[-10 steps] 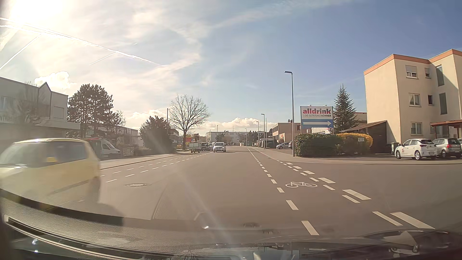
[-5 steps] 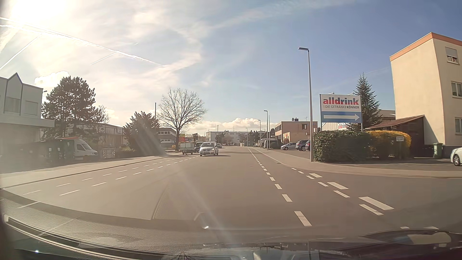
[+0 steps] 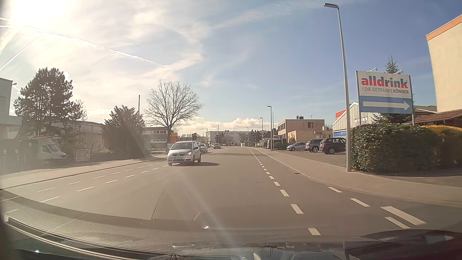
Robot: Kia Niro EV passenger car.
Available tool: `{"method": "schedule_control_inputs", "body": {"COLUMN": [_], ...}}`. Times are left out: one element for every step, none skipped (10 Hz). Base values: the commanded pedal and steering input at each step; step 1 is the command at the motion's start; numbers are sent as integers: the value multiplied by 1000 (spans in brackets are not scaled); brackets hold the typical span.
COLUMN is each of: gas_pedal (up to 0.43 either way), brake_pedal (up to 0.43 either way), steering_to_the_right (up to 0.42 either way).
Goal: Follow the waypoints while adhering to traffic rules and regulations
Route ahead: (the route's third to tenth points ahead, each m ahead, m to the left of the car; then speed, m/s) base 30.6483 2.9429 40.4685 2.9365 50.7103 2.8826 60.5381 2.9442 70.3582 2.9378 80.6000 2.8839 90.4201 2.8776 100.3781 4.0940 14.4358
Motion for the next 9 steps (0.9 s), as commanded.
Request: {"method": "schedule_control_inputs", "body": {"gas_pedal": [169, 169, 169, 169, 169, 169, 169, 169, 169], "brake_pedal": [0, 0, 0, 0, 0, 0, 0, 0, 0], "steering_to_the_right": [-3, -3, -3, -3, -3, -3, -3, -3, -3]}}
